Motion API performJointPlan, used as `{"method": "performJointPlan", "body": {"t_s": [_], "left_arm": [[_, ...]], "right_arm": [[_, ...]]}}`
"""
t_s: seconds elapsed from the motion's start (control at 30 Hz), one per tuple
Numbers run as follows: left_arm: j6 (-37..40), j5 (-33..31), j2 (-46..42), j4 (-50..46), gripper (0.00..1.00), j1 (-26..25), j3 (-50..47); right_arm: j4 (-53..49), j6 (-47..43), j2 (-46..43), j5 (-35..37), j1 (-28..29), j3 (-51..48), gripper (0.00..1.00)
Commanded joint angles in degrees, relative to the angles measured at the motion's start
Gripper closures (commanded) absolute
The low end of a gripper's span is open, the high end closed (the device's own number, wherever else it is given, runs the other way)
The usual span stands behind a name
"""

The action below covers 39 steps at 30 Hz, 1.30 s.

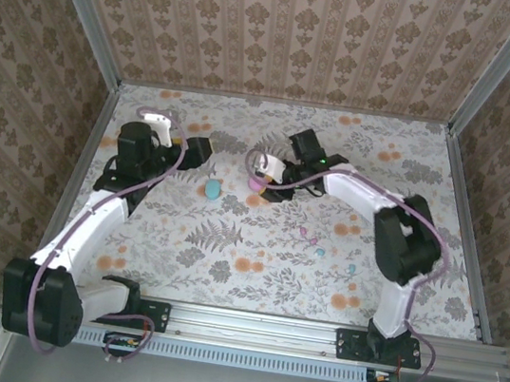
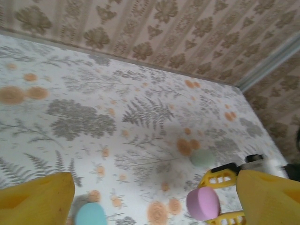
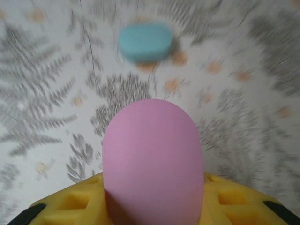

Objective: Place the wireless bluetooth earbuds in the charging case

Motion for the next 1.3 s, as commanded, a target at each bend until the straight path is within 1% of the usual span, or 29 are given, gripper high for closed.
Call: {"method": "performJointPlan", "body": {"t_s": [0.0,0.1,0.23,0.33,0.43,0.47,0.63,0.67,0.77,1.0,1.13,1.27], "left_arm": [[-3.05,9.74,2.61,3.27,0.1,-1.91,5.83],[-2.54,14.63,4.92,2.86,0.1,-5.0,9.84],[-2.43,18.02,7.21,2.82,0.1,-8.87,13.64],[-2.13,19.6,8.87,2.1,0.1,-10.98,15.9],[-1.78,20.76,10.61,1.46,0.11,-12.41,17.48],[-1.69,21.09,11.25,1.06,0.12,-12.86,18.08],[-2.09,21.53,13.75,0.63,0.16,-13.8,19.63],[-2.09,21.59,14.23,0.54,0.17,-15.46,19.85],[-2.66,21.65,15.4,0.62,0.19,-16.42,20.55],[-3.67,22.64,16.75,2.07,0.2,-17.72,21.17],[-3.96,22.1,17.94,1.24,0.25,-17.94,21.82],[-5.73,22.23,19.03,2.17,0.34,-18.09,22.21]], "right_arm": [[15.21,10.96,-9.77,-3.75,-0.95,-6.82,0.62],[20.88,15.3,-16.19,-2.49,-1.34,-12.29,0.62],[24.68,17.67,-22.38,0.54,-1.35,-16.33,0.61],[25.97,18.27,-24.98,2.56,-1.27,-17.99,0.61],[26.88,18.74,-25.38,3.05,-1.18,-18.93,0.61],[27.42,19.05,-27.36,3.02,-1.18,-19.26,0.61],[29.05,19.48,-28.74,3.35,-0.91,-20.16,0.6],[29.06,19.42,-28.93,3.63,-0.85,-20.13,0.6],[28.82,18.9,-29.23,3.41,-0.72,-19.9,0.6],[28.04,17.8,-28.98,3.85,-0.37,-19.2,0.6],[29.13,18.07,-29.33,3.17,-0.03,-19.12,0.6],[29.25,17.94,-29.75,3.44,0.06,-19.0,0.6]]}}
